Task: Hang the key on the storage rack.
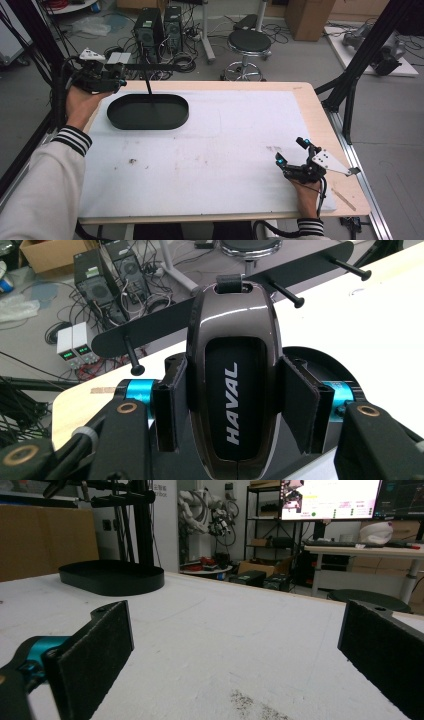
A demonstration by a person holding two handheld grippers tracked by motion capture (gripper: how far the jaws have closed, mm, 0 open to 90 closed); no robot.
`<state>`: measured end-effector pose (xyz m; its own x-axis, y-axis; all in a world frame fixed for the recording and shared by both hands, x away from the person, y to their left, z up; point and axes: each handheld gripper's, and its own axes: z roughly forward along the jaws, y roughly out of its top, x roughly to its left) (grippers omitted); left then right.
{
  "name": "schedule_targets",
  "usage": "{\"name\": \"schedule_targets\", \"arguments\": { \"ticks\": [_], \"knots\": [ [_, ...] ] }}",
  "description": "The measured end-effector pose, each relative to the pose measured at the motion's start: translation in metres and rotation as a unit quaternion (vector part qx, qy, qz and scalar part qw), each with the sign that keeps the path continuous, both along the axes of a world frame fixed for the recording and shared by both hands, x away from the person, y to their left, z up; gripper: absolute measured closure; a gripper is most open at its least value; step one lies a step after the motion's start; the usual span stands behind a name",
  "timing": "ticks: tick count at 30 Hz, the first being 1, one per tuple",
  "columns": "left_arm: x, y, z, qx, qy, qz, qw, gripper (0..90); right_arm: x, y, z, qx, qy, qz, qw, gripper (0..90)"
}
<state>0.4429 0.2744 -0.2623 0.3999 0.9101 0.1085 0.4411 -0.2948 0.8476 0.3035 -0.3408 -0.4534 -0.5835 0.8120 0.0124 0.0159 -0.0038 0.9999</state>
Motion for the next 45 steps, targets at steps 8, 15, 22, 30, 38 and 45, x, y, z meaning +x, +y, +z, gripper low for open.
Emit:
{"name": "schedule_targets", "arguments": {
  "ticks": [8,15,22,30,38,45],
  "knots": [
    [0.01,-0.002,0.001,-0.002,0.004,0.001,1.0,48.7,0.0,0.0,0.0,-0.001,-0.002,-0.001,1.0,0.2],
    [0.015,-0.003,-0.001,-0.001,-0.002,0.004,1.0,48.6,0.0,0.0,0.0,0.0,-0.001,-0.001,1.0,0.2],
    [0.019,-0.002,-0.002,-0.012,-0.014,0.011,0.9998,48.6,0.0,0.0,0.0,0.001,-0.002,-0.001,1.0,0.2],
    [0.025,-0.002,-0.005,-0.015,-0.024,0.02,0.9994,48.7,-0.001,0.0,0.0,0.001,-0.001,-0.002,1.0,0.2],
    [0.032,0.0,-0.009,-0.019,-0.026,0.024,0.9992,48.7,-0.001,0.0,0.0,0.001,0.0,-0.001,1.0,0.2],
    [0.034,0.002,-0.015,-0.008,0.002,0.027,0.9996,48.6,-0.001,0.0,0.0,0.001,0.0,-0.001,1.0,0.2]
  ]
}}
